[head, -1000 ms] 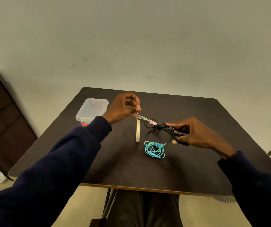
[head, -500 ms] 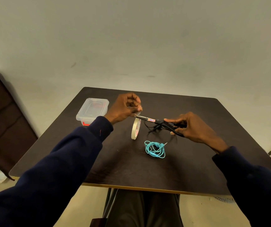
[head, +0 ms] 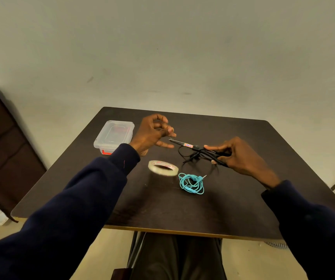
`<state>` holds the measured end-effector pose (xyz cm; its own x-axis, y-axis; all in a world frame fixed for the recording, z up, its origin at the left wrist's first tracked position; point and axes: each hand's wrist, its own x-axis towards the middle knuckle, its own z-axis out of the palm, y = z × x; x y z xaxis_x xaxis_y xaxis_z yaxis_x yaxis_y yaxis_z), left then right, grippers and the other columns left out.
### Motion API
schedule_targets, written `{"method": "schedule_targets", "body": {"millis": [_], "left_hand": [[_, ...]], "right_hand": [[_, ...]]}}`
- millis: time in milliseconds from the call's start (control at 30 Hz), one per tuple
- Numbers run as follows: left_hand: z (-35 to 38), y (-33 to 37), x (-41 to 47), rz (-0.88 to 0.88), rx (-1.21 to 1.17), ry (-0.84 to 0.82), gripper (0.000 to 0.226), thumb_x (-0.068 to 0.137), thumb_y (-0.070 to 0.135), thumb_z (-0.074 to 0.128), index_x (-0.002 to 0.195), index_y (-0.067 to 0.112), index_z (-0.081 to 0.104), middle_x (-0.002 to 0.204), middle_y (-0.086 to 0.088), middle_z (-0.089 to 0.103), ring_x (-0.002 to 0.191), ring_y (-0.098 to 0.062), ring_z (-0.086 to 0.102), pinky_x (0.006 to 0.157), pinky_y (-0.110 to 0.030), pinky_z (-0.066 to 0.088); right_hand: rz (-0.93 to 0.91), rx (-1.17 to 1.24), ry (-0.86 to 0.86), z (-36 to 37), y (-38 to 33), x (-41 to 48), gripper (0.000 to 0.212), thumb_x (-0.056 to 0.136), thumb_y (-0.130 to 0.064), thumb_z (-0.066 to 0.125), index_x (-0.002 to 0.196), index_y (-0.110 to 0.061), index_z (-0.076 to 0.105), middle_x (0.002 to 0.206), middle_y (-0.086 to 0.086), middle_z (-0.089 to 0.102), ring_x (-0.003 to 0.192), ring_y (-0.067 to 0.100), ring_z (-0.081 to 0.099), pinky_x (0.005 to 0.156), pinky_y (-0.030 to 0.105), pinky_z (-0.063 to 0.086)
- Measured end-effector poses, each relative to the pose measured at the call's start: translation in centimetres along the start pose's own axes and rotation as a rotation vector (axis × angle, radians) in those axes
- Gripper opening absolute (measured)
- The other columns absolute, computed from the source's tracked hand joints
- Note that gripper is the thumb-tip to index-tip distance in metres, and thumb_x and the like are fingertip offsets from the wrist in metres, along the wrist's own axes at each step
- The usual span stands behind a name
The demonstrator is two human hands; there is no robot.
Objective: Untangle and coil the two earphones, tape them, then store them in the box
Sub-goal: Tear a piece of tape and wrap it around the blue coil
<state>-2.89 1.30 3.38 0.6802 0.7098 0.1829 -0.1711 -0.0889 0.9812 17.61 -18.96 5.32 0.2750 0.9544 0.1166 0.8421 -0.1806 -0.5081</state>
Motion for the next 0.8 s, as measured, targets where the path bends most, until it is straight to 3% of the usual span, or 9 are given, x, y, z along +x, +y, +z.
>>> {"method": "schedule_targets", "body": {"millis": [133, 267, 367, 433, 567, 800], "left_hand": [[0.2, 0.0, 0.0, -0.012, -0.013, 0.029, 0.026, 0.089, 0.002, 0.073, 0.107, 0.007, 0.055, 0.098, -0.017, 0.069, 0.097, -0.036, 0.074, 0.066, -0.052, 0.063], [-0.1, -0.4, -0.1, -0.020, -0.009, 0.092, 0.022, 0.090, 0.003, 0.072, 0.104, 0.010, 0.056, 0.095, -0.014, 0.070, 0.098, -0.035, 0.074, 0.068, -0.051, 0.063], [-0.5, -0.6, -0.2, -0.028, 0.021, 0.123, 0.021, 0.090, 0.006, 0.072, 0.105, 0.011, 0.058, 0.098, -0.013, 0.070, 0.096, -0.034, 0.074, 0.073, -0.058, 0.062], [-0.5, -0.7, -0.3, -0.029, 0.064, 0.127, 0.021, 0.090, 0.007, 0.073, 0.105, 0.012, 0.059, 0.101, -0.015, 0.071, 0.094, -0.032, 0.075, 0.074, -0.058, 0.062], [0.3, -0.8, -0.5, -0.025, 0.140, 0.115, 0.027, 0.088, 0.010, 0.076, 0.109, 0.013, 0.060, 0.103, -0.015, 0.073, 0.091, -0.027, 0.076, 0.073, -0.051, 0.063], [1.5, -1.7, -0.7, -0.017, 0.154, 0.119, 0.030, 0.087, 0.010, 0.076, 0.112, 0.009, 0.060, 0.097, -0.014, 0.074, 0.089, -0.027, 0.076, 0.070, -0.048, 0.064]], "right_hand": [[0.007, 0.027, 0.007, 0.0, -0.1, -0.4, 0.041, 0.090, -0.002, 0.071, 0.125, -0.024, 0.069, 0.048, -0.033, 0.056, 0.042, -0.003, 0.048, 0.043, 0.011, 0.034], [0.039, 0.040, -0.019, 1.2, 0.7, -0.8, 0.049, 0.082, -0.013, 0.083, 0.125, -0.031, 0.070, 0.063, -0.011, 0.070, 0.046, 0.000, 0.046, 0.046, 0.012, 0.035], [0.073, 0.047, -0.077, 2.1, 1.4, -1.4, 0.058, 0.075, -0.020, 0.088, 0.126, -0.039, 0.066, 0.084, -0.010, 0.072, 0.074, -0.001, 0.065, 0.062, 0.012, 0.049], [0.082, 0.040, -0.072, 2.2, 1.8, -1.8, 0.061, 0.076, -0.019, 0.088, 0.128, -0.040, 0.063, 0.104, -0.012, 0.071, 0.091, 0.002, 0.067, 0.069, 0.011, 0.050], [0.107, 0.066, 0.046, 2.1, 3.0, -2.9, 0.057, 0.081, -0.007, 0.082, 0.131, -0.033, 0.066, 0.117, -0.017, 0.065, 0.098, -0.001, 0.065, 0.072, 0.001, 0.047], [0.262, 0.105, 0.415, 2.6, 6.6, -6.2, 0.050, 0.081, -0.001, 0.080, 0.128, -0.013, 0.069, 0.106, -0.001, 0.073, 0.085, -0.006, 0.063, 0.071, -0.003, 0.044]]}}
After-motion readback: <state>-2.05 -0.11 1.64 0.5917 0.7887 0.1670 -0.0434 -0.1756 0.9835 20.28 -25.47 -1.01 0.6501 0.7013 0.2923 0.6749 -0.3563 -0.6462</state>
